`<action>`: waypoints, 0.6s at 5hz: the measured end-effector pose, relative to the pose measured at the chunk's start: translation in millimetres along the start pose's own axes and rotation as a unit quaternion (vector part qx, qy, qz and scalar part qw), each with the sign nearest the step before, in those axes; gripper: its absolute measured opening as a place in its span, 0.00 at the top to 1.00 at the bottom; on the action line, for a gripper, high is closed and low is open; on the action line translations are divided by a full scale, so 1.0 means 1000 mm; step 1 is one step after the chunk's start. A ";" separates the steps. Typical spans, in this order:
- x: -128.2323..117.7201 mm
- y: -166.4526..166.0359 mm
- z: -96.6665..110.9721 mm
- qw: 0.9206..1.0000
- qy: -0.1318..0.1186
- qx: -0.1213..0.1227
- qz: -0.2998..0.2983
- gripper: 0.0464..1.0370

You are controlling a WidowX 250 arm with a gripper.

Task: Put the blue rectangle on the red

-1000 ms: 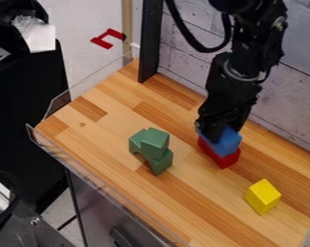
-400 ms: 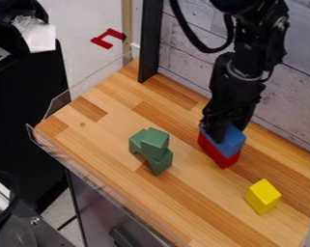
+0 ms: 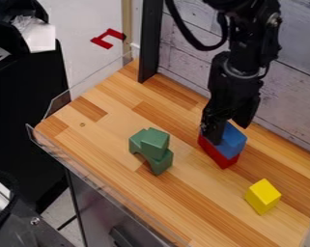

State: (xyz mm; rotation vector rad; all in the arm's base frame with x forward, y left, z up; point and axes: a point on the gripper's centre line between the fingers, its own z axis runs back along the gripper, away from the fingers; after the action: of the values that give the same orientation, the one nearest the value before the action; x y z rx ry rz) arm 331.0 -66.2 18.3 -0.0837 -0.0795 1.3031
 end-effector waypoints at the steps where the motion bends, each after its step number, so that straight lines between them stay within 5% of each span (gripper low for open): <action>1: 0.000 0.006 -0.002 1.000 0.000 0.006 -0.001 0.04; 3: -0.007 0.039 0.054 0.998 -0.059 -0.018 -0.007 0.04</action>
State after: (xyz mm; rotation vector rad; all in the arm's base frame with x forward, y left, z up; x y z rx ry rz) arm 285.6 -62.1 67.3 -0.0380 -0.2041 1.2921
